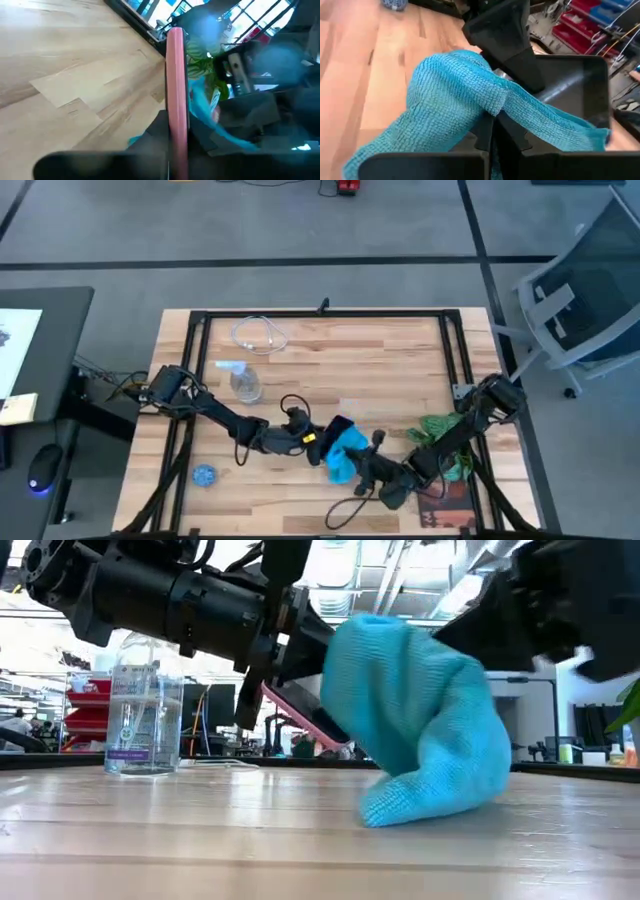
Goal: Apply microfiber cloth
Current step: Wipe the front of the cellphone with a microfiber cloth
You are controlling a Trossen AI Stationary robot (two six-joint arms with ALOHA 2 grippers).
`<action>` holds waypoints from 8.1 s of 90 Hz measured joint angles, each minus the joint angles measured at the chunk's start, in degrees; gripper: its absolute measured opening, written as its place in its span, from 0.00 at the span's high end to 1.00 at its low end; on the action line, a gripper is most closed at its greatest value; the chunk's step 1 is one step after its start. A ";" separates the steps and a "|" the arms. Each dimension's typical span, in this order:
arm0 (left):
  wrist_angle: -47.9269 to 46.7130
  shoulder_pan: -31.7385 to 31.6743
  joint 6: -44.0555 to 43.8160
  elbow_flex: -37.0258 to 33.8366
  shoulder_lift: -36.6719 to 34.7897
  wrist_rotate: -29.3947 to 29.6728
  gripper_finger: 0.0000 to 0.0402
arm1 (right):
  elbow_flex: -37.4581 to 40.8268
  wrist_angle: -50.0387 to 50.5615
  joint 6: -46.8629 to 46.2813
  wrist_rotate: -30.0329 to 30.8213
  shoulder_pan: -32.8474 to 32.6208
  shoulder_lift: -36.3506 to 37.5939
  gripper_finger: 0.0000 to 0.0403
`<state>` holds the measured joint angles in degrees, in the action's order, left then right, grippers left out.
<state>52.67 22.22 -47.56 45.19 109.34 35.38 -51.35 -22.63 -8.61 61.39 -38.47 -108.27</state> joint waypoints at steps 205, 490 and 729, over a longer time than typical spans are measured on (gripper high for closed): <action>8.72 0.92 6.07 0.17 -0.07 -1.26 0.98 | -0.99 -16.63 18.27 -10.39 3.97 -2.98 1.00; 6.97 0.96 5.63 -0.07 0.15 -5.63 0.98 | -6.55 4.62 14.29 -17.51 5.37 -2.93 1.00; 10.33 1.28 7.86 -0.15 0.15 -11.76 0.98 | -6.40 10.77 7.29 -12.39 2.77 5.98 1.00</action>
<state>63.00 23.50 -39.70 45.04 109.49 23.62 -57.76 -11.86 -1.32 49.00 -35.71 -102.29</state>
